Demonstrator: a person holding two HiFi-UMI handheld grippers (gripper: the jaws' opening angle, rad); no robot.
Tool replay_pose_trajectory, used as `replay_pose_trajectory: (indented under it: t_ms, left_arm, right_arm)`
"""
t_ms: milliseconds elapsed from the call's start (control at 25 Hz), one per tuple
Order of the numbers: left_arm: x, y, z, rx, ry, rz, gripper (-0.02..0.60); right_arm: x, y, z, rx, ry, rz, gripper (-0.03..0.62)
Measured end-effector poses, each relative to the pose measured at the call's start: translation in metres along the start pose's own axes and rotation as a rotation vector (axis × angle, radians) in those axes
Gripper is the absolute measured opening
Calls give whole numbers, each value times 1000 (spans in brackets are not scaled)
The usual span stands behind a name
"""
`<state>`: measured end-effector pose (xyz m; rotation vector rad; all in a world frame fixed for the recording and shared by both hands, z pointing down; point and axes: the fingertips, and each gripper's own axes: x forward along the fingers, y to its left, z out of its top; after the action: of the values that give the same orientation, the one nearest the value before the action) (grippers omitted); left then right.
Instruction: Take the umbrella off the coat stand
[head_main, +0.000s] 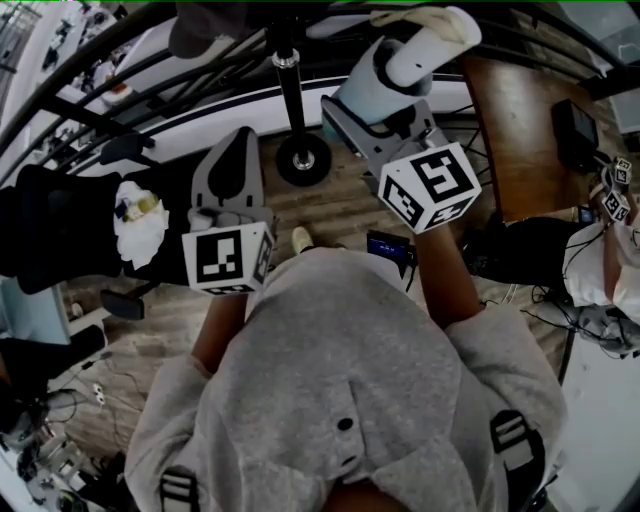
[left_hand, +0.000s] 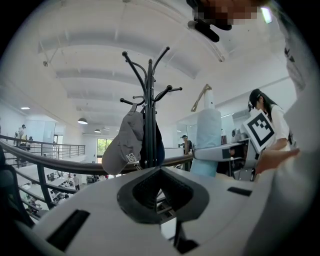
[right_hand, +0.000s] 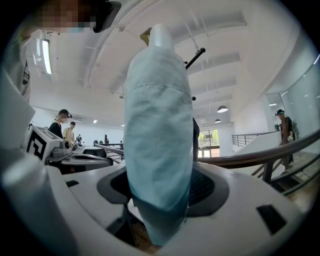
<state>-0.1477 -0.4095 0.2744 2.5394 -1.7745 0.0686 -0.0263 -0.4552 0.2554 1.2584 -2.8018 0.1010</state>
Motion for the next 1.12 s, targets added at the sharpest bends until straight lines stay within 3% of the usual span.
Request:
replay_pose_trajectory:
  t_ms: [1120]
  left_arm:
    - [-80, -104, -14, 16, 47, 22, 11]
  right_arm:
    - [-146, 39, -48, 55, 34, 47, 287]
